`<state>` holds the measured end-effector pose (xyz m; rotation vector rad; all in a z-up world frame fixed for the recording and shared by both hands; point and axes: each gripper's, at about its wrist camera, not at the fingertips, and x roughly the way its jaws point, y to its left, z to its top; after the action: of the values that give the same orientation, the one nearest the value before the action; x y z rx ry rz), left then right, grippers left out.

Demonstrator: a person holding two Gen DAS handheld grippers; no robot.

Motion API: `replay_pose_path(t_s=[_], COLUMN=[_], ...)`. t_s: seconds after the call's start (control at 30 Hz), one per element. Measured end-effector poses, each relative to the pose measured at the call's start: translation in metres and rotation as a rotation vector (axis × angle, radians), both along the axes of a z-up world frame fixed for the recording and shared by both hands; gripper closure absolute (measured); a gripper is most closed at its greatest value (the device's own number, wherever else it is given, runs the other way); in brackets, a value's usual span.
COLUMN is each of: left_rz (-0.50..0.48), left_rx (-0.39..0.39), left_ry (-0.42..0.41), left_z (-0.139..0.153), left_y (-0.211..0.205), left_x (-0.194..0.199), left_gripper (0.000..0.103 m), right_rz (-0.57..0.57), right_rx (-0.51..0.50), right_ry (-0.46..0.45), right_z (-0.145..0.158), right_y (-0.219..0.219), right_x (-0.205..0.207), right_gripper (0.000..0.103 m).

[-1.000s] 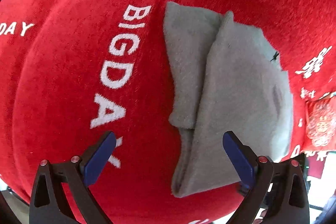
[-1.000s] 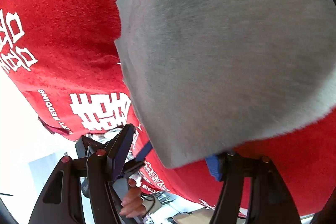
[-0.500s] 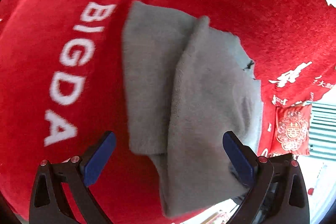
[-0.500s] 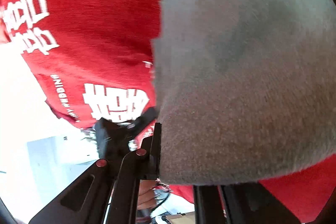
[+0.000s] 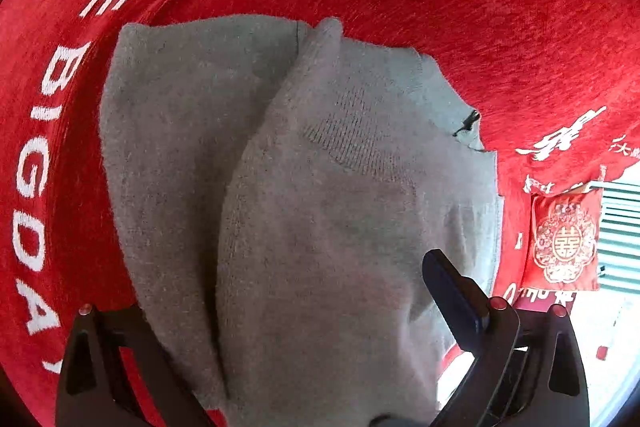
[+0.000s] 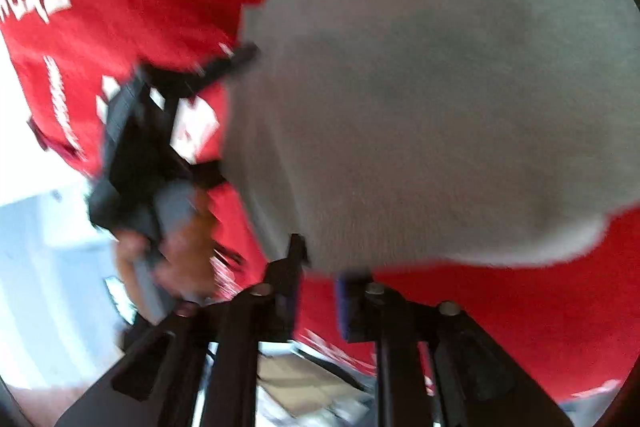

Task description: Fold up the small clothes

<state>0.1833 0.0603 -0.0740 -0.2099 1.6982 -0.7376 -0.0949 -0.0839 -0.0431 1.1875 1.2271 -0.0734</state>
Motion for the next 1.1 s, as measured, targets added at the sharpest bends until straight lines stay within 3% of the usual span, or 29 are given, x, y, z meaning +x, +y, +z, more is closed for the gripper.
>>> replay_pose_path(t_s=[0.03,0.07,0.2,0.23,0.27,0.33,0.4,0.5,0.57,0.6,0.63,0.73,0.9,0.97,1.1], left_rz=[-0.002,-0.01,-0.039,-0.047,-0.056,-0.066,-0.072,-0.086,-0.083,-0.068,-0.05,0.032,0.024,0.005,-0.059], left_rx=[0.001,0.014,0.044,0.052,0.063,0.078,0.115,0.191,0.214,0.209,0.205,0.138,0.017,-0.033,-0.11], left_ry=[-0.01,-0.027,-0.051,-0.059,-0.069,-0.082,-0.105,-0.152,-0.172,-0.166,-0.156,-0.108,-0.151,-0.165,-0.177], left_z=[0.001,0.002,0.001,0.001,0.002,0.002,0.004,0.006,0.007,0.008,0.008,0.014,0.062,0.079,0.107], left_y=[0.0,-0.001,-0.009,-0.011,-0.013,-0.014,-0.013,-0.011,-0.009,-0.005,-0.002,0.01,-0.007,-0.024,-0.079], left_x=[-0.001,-0.001,-0.003,-0.004,-0.005,-0.006,-0.007,-0.007,-0.006,-0.003,-0.001,0.005,-0.003,-0.006,-0.022], left_gripper=[0.003,0.003,0.003,0.003,0.003,0.003,0.011,0.034,0.053,0.06,0.073,0.085,0.087,0.087,0.087], right_rz=[0.021,0.035,0.018,-0.002,-0.027,-0.047,-0.05,-0.014,0.061,0.065,0.063,0.055,0.041,0.024,-0.04], right_rx=[-0.027,-0.057,-0.183,-0.222,-0.267,-0.33,-0.373,-0.363,-0.351,-0.342,-0.347,-0.297,-0.178,-0.126,-0.059], right_ry=[0.007,0.004,-0.034,-0.046,-0.059,-0.045,-0.033,-0.018,0.055,0.037,0.016,0.003,-0.044,-0.083,-0.16], right_z=[0.005,0.013,0.045,0.052,0.058,0.061,0.056,0.038,0.01,0.003,0.004,0.005,0.008,0.013,0.03], right_y=[-0.004,-0.01,-0.047,-0.057,-0.07,-0.089,-0.103,-0.112,-0.108,-0.107,-0.108,-0.114,-0.13,-0.138,-0.162], right_x=[-0.006,-0.012,-0.022,-0.021,-0.019,-0.008,0.002,0.028,0.043,0.043,0.043,0.037,0.021,0.011,-0.01], right_gripper=[0.05,0.044,0.044,0.05,0.069,0.098,0.098,0.098,0.099,0.101,0.102,0.102,0.101,0.095,0.095])
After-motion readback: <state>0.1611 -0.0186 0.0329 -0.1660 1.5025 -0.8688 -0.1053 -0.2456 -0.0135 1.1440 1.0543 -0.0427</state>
